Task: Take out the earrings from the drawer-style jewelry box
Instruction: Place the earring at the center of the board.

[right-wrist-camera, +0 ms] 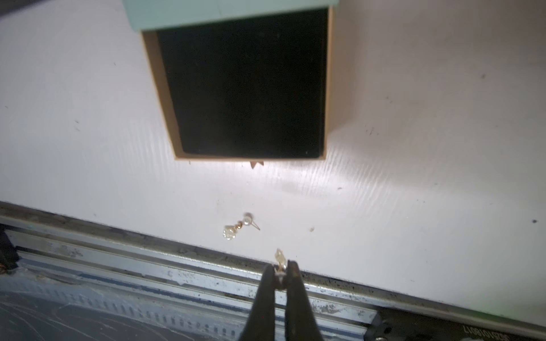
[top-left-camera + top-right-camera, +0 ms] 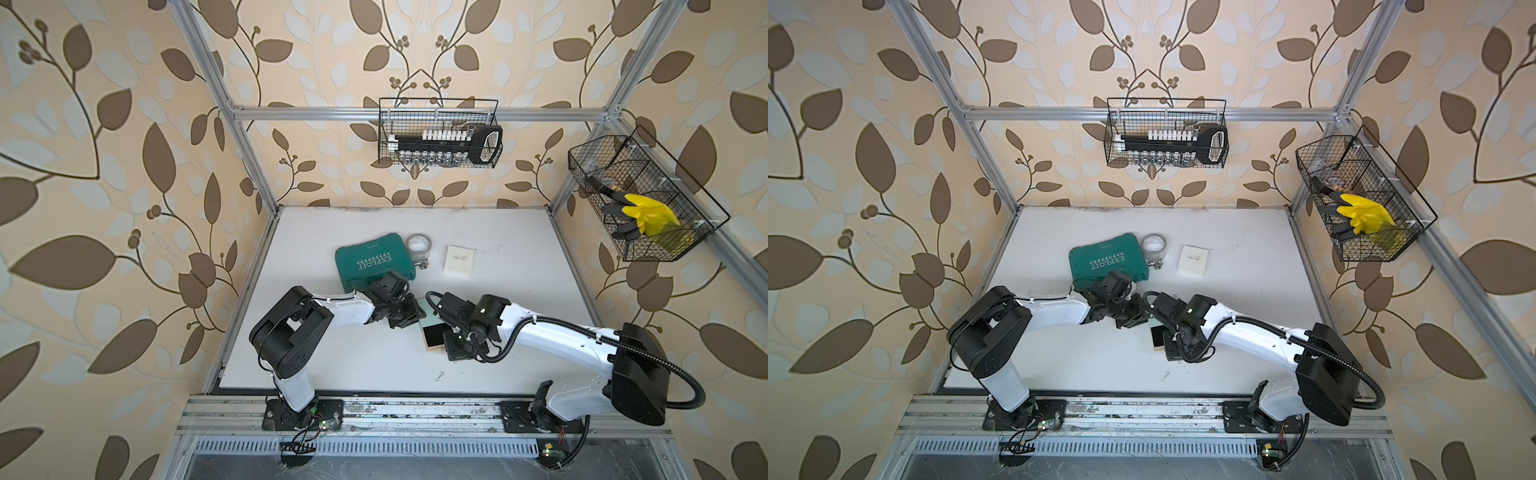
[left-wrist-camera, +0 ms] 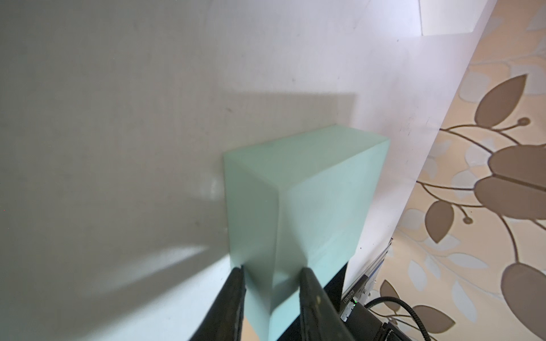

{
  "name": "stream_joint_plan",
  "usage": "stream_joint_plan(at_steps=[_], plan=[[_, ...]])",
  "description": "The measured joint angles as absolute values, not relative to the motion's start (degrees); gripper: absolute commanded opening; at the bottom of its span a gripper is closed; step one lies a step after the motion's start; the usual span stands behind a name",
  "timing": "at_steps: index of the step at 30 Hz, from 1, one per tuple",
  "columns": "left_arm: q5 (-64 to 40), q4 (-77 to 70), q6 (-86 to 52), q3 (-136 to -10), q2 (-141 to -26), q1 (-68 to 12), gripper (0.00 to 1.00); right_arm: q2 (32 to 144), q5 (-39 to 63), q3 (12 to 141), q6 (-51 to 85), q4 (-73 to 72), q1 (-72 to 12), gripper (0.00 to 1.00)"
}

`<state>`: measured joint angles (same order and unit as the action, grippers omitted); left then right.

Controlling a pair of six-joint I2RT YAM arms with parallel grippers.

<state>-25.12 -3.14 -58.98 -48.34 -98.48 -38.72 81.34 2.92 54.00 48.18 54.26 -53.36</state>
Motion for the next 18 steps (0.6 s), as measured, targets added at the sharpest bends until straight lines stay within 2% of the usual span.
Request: stream_joint_plan(at_steps=[9, 18], plan=[[-25.17, -3.14, -59.00, -48.34, -98.48, -39.46, 0.33, 86.21, 8.01, 51.59, 48.47, 50.70, -55.13, 0.07], [-25.17, -3.07, -59.00, -48.34, -98.48, -39.46, 0.33, 91.05, 8.99, 51.64, 48.45, 48.29, -55.13, 0.07]])
